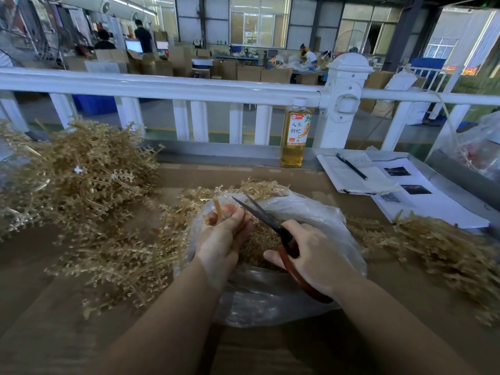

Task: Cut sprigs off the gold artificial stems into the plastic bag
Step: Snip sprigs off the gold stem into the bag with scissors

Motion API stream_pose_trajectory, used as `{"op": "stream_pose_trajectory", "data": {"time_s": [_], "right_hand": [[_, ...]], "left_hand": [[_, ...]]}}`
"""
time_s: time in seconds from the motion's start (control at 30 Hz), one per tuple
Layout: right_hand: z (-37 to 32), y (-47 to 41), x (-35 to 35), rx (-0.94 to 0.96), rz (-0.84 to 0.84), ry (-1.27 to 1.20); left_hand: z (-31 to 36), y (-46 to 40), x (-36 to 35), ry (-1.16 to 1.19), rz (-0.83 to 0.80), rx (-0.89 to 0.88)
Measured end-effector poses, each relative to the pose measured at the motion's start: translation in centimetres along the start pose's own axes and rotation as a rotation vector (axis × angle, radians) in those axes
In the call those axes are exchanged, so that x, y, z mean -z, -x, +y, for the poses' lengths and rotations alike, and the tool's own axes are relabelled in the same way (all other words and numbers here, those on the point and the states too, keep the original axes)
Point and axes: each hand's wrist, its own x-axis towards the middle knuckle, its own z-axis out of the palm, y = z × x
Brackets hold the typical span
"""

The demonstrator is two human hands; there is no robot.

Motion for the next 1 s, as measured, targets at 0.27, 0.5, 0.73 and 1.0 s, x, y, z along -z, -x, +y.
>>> {"op": "stream_pose_trajectory", "data": {"time_s": [0.27, 0.5, 0.73, 1.0], "right_hand": [[0.03, -0.04, 0.01, -0.017, -0.013, 0.008], [-0.13, 0.04, 0.17, -0.012, -0.040, 0.039], [-0.20, -0.25, 0.26, -0.015, -0.063, 0.031], [-0.19, -0.29, 0.38, 0.016, -0.037, -0.004]], "left_hand": [[0.02, 0.05, 0.18, 0.026, 0.016, -0.028], [-0.18, 0.36, -0.08, 0.050, 0.034, -0.052], [-0.36, 0.47, 0.14, 0.009, 0.019, -0.037], [-0.37, 0.58, 0.18, 0.004, -0.005, -0.002]]}}
